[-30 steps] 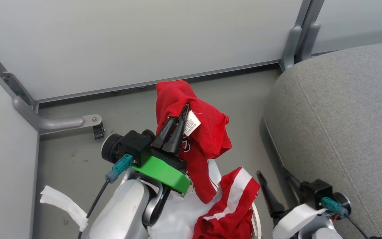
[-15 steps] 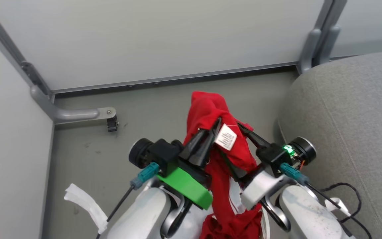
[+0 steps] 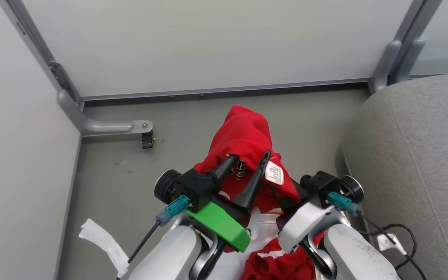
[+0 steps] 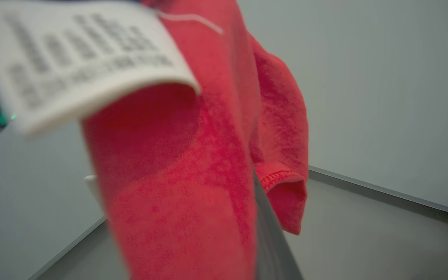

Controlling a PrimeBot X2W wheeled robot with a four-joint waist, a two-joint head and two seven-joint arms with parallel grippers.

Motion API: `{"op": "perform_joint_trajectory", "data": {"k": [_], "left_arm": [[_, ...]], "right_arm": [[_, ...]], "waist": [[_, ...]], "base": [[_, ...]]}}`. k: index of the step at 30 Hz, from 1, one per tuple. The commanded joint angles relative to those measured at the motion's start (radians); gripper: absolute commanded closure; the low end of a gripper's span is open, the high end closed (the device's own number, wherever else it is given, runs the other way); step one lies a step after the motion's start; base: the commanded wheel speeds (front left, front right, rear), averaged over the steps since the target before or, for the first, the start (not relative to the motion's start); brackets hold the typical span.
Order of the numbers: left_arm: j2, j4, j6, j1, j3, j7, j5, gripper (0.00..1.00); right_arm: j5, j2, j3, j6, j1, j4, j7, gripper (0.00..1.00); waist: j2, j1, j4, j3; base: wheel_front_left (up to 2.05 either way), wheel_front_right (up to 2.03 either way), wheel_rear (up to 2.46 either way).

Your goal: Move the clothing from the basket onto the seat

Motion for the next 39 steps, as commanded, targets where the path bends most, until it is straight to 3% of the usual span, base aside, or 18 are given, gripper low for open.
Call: {"op": "perform_joint_trajectory", "data": {"k": [1, 7, 12, 20, 29, 33, 39], "left_arm": [[0.003, 0.007, 0.001, 0.011, 0.012, 0.000, 0.017, 0.00], [0.003, 0.032, -0.001, 0.025, 0.063, -0.001, 0.048, 0.00], [0.003, 0.056, -0.003, 0.028, 0.103, 0.000, 0.058, 0.00], [0.003, 0.080, -0.005, 0.024, 0.101, 0.000, 0.073, 0.00], [0.005, 0.107, -0.005, -0.013, 0.058, 0.000, 0.074, 0.00], [0.004, 0.127, -0.005, -0.031, 0.055, 0.000, 0.090, 0.00], [0.005, 0.143, -0.005, -0.066, 0.041, 0.000, 0.107, 0.00]], "right_arm": [[0.013, -0.005, -0.016, -0.001, 0.026, -0.010, -0.005, 1.00], [0.031, -0.010, -0.060, -0.001, 0.088, -0.040, -0.005, 1.00], [0.044, -0.006, -0.109, -0.001, 0.116, -0.070, -0.005, 1.00], [0.066, -0.004, -0.156, -0.001, 0.141, -0.102, -0.005, 1.00], [0.051, -0.020, -0.211, -0.001, 0.084, -0.115, -0.005, 1.00], [0.041, -0.080, -0.210, -0.001, -0.030, -0.090, -0.005, 1.00], [0.006, -0.216, -0.250, -0.001, -0.262, -0.032, -0.005, 1.00]], "waist": [[0.0000, 0.0001, -0.063, 0.002], [0.0000, 0.0001, -0.226, 0.012], [0.0000, 0.0001, -0.413, 0.029], [0.0000, 0.0001, -0.592, 0.052], [0.0000, 0.0001, -0.636, 0.116], [0.0000, 0.0001, -0.633, 0.156], [0.0000, 0.0001, -0.569, 0.238]], "base": [[0.00, 0.00, 0.00], [0.00, 0.00, 0.00], [0.00, 0.00, 0.00], [0.00, 0.00, 0.00], [0.00, 0.00, 0.00], [0.00, 0.00, 0.00], [0.00, 0.00, 0.00]]}}
